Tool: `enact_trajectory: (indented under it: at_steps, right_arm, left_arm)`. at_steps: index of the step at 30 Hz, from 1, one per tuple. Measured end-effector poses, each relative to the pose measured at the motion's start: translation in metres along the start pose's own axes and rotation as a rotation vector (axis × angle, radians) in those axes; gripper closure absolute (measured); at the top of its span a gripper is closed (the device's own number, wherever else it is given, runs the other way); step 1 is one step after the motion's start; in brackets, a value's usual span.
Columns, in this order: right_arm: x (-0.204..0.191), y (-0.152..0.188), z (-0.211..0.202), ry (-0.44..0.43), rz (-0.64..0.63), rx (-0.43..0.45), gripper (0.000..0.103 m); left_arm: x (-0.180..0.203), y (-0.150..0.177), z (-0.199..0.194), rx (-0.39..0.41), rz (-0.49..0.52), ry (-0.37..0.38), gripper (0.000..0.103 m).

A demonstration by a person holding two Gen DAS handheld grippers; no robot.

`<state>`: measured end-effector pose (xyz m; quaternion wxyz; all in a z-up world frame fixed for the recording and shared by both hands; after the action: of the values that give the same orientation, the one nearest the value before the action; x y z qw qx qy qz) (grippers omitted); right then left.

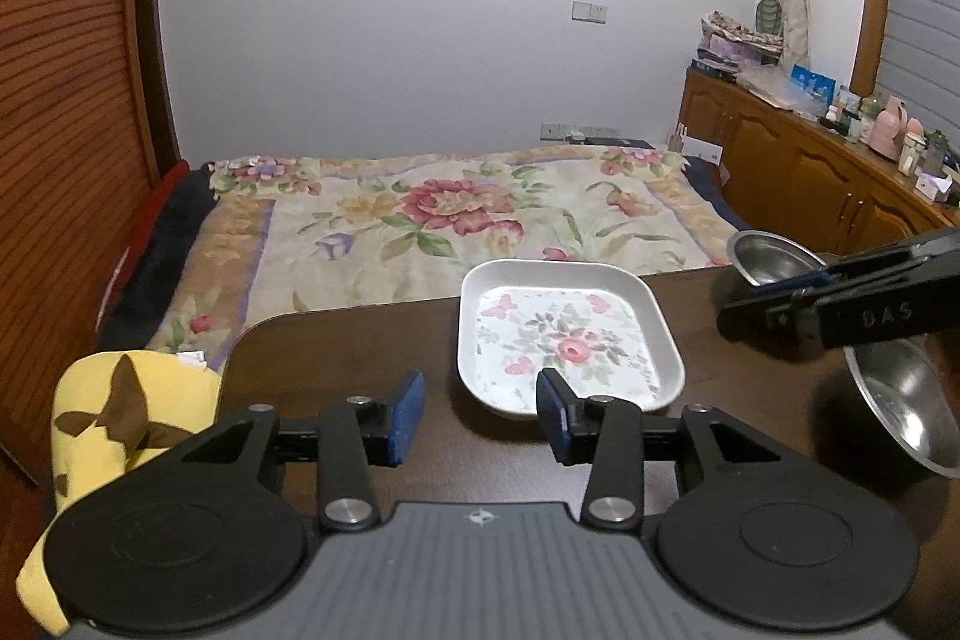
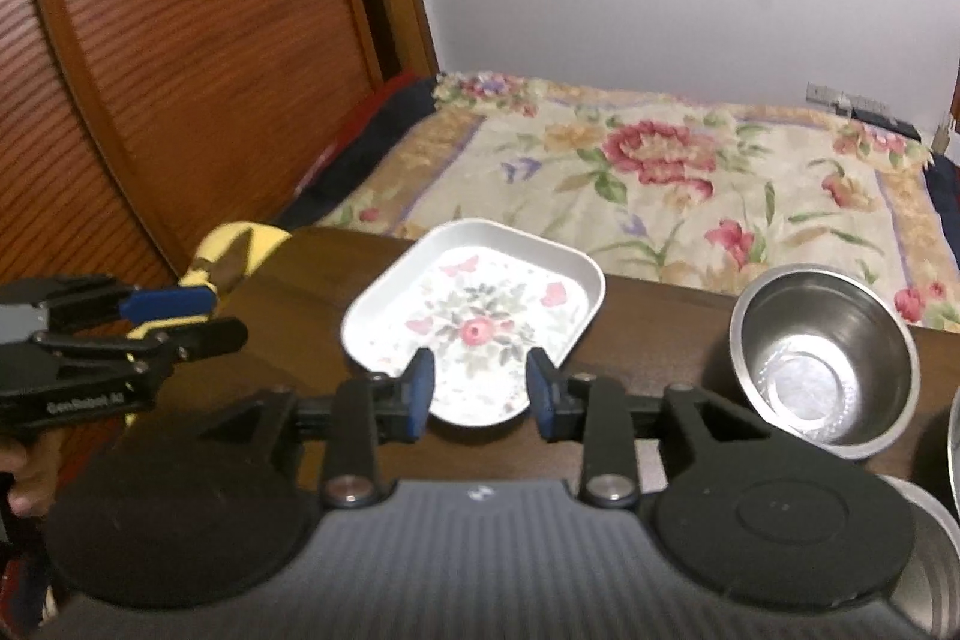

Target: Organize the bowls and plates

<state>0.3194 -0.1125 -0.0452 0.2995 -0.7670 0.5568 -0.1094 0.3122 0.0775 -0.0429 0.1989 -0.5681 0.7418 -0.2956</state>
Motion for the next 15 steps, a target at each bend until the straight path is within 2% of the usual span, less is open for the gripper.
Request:
enact_trajectory:
  at_steps: [4,15]
  right_arm:
    - [0.009,-0.006,0.017,0.023,0.016,-0.032,0.064]
    - [0.03,-0.022,0.05,0.0,0.085,-0.109,0.064]
  left_arm:
    - [-0.007,-0.009,0.019,-0.015,-0.012,0.02,0.059]
    - [-0.023,-0.026,0.069,-0.067,-0.038,0.051,0.06]
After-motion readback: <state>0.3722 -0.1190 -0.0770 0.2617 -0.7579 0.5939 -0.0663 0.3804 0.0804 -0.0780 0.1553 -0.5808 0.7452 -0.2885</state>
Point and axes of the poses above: each gripper's, at about its wrist camera, not at the fingertips, and z roughly the way its jaws point, x to its right, y to its underside, the point moved 5 cm from there along z, roughly the way its jaws point, and after that the axes turned 12 degrees about -x, right-handed, at the moved point
